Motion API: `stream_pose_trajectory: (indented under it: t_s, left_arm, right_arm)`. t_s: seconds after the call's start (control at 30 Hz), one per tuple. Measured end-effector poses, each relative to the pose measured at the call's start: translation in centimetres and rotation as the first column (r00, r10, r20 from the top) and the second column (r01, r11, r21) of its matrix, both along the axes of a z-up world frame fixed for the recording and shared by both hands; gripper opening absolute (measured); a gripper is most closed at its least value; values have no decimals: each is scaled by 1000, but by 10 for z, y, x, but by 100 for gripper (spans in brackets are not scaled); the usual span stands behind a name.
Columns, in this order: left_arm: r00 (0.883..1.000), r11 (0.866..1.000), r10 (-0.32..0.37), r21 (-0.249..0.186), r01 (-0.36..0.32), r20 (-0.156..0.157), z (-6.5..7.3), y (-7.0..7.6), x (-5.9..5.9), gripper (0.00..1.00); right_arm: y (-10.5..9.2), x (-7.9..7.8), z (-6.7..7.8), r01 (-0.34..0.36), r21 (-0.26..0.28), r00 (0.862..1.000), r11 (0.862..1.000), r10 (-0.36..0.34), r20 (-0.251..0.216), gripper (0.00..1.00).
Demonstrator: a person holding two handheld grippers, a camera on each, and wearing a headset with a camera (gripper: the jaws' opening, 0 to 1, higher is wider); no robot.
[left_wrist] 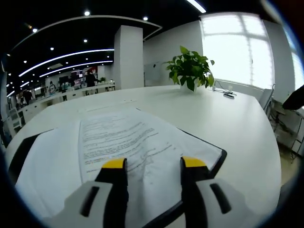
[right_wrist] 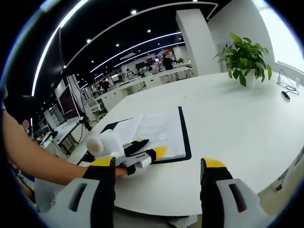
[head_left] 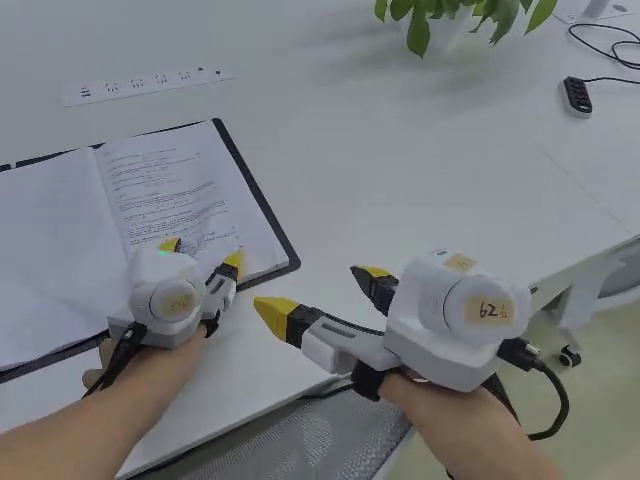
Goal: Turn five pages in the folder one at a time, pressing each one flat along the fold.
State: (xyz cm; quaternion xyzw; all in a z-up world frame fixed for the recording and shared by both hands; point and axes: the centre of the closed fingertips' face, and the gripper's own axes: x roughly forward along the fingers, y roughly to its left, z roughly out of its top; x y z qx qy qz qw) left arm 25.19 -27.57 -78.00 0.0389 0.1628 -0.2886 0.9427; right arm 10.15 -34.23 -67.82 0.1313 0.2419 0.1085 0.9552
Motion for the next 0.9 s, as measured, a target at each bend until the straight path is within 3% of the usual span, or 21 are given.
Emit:
stream_pose_trajectory:
  t_s: [0.07,0.27,0.43,0.53,0.8,0.9]
  left_arm:
    - [1000,1000,11,-6,-11,-5,-1,4,1,36]
    - [1000,1000,11,-5,-11,-2,0,3,1,34]
    - [999,999,47,-12,-47,-7,2,12,6,20]
    - [998,998,54,-20,-54,-17,2,15,6,17]
    - [992,991,96,-86,-103,-79,3,18,7,14]
    - [989,987,106,-114,-118,-105,3,18,7,13]
  right_arm:
    - [0,0,-1,1,2,1000,1000,-1,-2,72]
    - [2,2,-6,-5,6,1000,1000,5,-17,71]
    - [4,6,-9,-14,6,1000,1000,15,-25,70]
    - [5,10,-9,-16,13,1000,1000,16,-26,69]
    - [0,31,-15,-41,12,999,999,42,-32,65]
    - [3,40,-17,-74,39,996,996,75,-41,63]
